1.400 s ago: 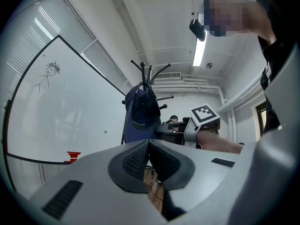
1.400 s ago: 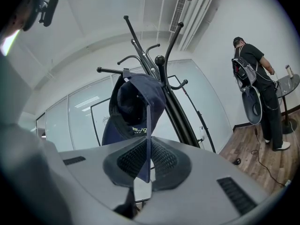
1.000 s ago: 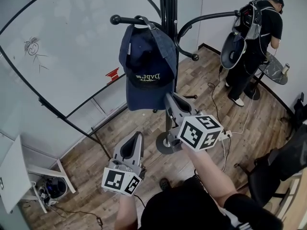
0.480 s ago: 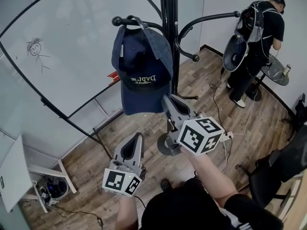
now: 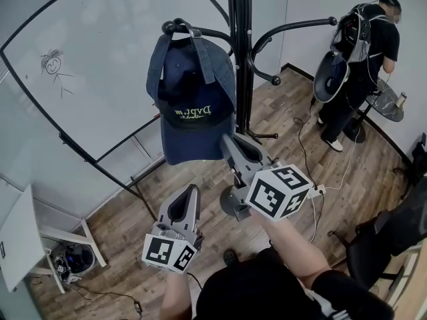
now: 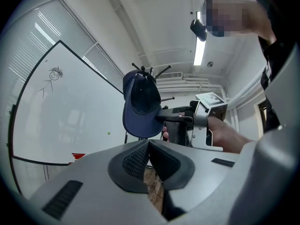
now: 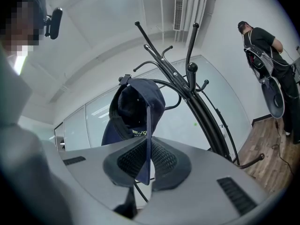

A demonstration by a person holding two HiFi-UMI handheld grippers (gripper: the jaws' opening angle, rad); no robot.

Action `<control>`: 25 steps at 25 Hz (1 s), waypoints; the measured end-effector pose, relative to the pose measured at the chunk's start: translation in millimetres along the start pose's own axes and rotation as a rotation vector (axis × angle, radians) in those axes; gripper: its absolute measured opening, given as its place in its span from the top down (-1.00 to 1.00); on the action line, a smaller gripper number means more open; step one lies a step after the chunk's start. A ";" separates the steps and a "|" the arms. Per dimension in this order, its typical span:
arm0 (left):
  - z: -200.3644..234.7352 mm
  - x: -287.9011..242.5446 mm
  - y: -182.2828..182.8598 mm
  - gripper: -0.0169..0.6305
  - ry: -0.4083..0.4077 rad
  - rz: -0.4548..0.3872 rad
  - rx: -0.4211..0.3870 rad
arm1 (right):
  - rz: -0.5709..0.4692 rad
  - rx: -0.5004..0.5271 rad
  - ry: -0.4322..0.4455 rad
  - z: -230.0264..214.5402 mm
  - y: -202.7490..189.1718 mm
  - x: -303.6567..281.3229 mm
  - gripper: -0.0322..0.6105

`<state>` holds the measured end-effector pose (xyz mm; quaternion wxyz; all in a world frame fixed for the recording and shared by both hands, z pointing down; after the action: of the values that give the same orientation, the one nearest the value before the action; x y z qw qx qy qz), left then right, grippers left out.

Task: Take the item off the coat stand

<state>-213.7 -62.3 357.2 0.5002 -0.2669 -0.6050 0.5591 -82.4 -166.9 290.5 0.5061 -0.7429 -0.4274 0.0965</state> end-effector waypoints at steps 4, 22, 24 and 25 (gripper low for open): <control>-6.4 -3.0 -1.5 0.90 -0.007 0.001 -0.004 | -0.008 0.006 0.019 2.5 5.6 3.4 0.77; 4.4 3.5 -4.2 0.90 0.011 0.010 0.001 | -0.052 0.036 0.064 29.1 7.6 7.5 0.77; 5.3 3.1 -4.8 0.90 0.011 0.009 0.004 | -0.064 0.085 0.045 31.6 9.3 11.3 0.77; 5.7 2.5 -4.6 0.90 0.010 0.008 0.004 | -0.067 0.095 0.041 33.1 9.8 11.6 0.77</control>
<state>-218.6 -63.5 363.1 0.5016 -0.2712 -0.6003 0.5608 -89.1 -137.4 270.1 0.5522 -0.7053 -0.4364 0.0846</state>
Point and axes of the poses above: the fingertips, and each gripper's own axes: x backward along the fingers, z to its left, y out of its top, the point moved 5 cm from there along x, backward along the fingers, and after that the axes turned 12 degrees about -z, right-handed, at the moved point
